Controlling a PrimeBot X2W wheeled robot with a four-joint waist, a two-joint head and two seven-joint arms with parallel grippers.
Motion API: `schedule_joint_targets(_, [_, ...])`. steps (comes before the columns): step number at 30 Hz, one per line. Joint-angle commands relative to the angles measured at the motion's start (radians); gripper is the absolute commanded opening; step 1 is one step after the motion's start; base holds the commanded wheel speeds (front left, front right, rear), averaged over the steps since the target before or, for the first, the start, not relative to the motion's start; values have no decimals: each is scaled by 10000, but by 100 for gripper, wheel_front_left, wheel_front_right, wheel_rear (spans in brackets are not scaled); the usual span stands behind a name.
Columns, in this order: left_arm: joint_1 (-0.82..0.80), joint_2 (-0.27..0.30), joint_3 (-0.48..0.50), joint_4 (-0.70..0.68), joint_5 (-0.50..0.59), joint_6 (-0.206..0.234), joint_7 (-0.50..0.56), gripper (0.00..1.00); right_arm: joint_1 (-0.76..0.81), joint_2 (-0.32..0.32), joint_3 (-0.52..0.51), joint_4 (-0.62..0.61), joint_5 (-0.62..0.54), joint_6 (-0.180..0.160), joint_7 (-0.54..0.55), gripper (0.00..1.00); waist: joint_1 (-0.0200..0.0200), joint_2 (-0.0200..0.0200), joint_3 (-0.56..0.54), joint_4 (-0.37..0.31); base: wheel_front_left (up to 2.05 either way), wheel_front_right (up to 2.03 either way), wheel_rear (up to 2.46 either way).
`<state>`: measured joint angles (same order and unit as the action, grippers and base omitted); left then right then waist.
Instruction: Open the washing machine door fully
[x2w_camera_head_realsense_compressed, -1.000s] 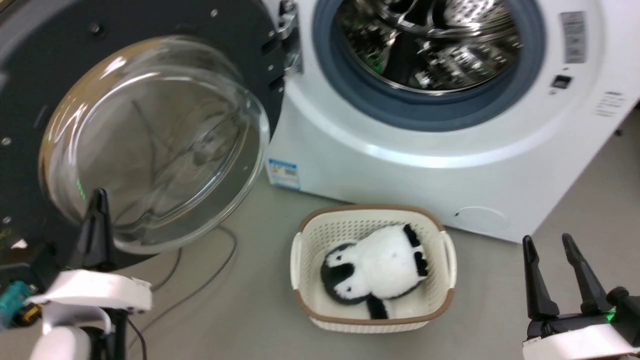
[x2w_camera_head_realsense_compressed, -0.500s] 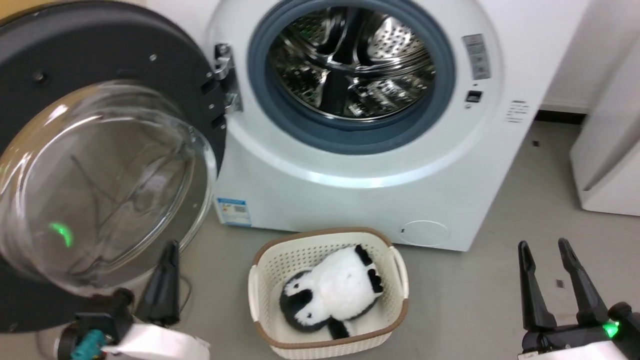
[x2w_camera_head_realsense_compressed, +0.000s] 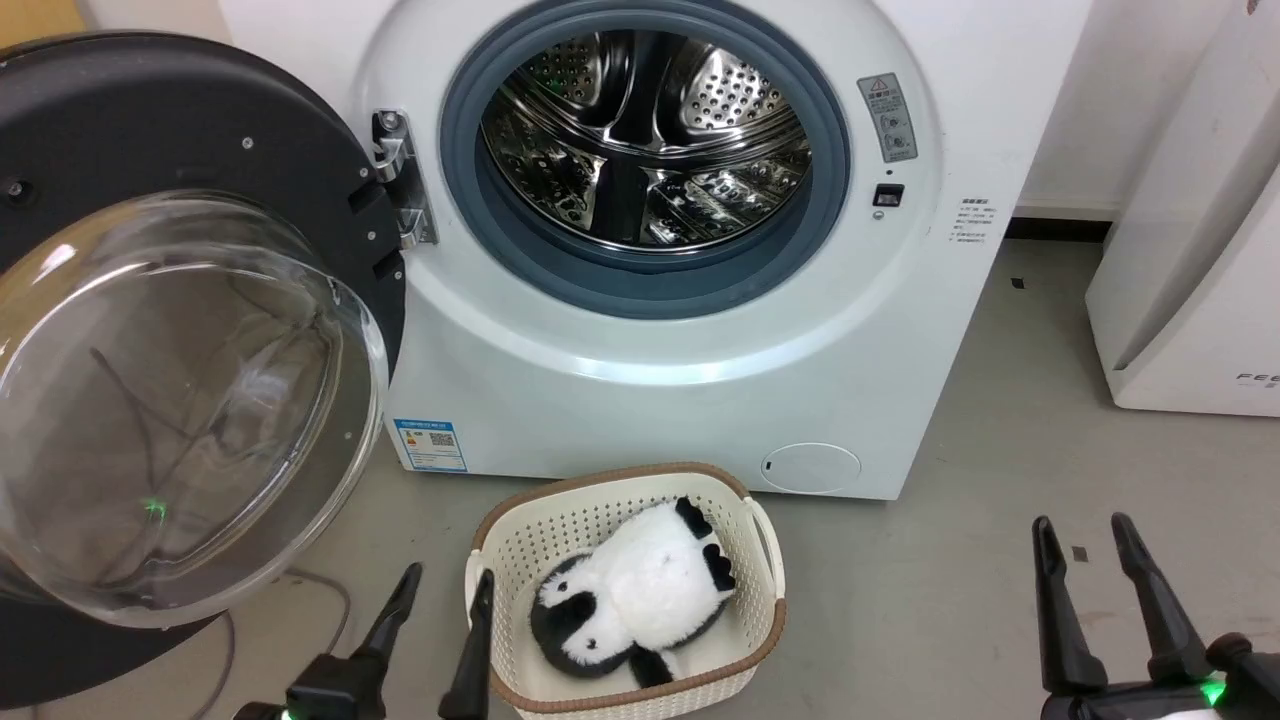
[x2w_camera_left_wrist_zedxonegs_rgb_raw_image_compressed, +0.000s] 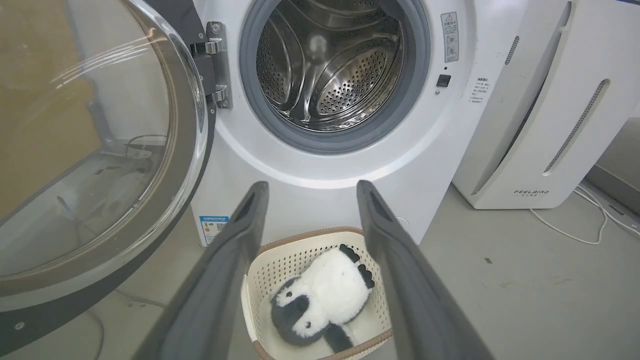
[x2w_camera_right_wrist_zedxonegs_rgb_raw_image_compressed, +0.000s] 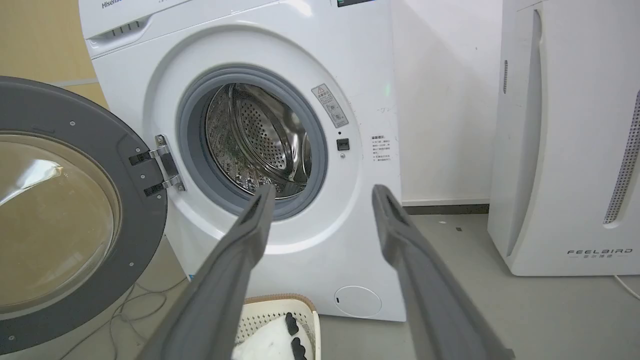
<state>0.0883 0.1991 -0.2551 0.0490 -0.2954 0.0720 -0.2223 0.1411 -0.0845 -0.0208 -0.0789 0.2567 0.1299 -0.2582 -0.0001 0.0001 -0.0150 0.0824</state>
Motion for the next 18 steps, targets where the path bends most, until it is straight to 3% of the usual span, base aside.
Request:
schedule_joint_targets(1, [140, 12, -49, 110, 170, 93, -109, 100, 176, 75, 16, 63, -78, 8, -35, 100, 1, -1, -8, -29, 0, 0, 0])
schedule_joint_targets(18, [212, -213, 117, 368, 854, 417, -390, 100, 287, 141, 43, 769, -328, 8, -35, 100, 1, -1, -55, -95, 0, 0, 0])
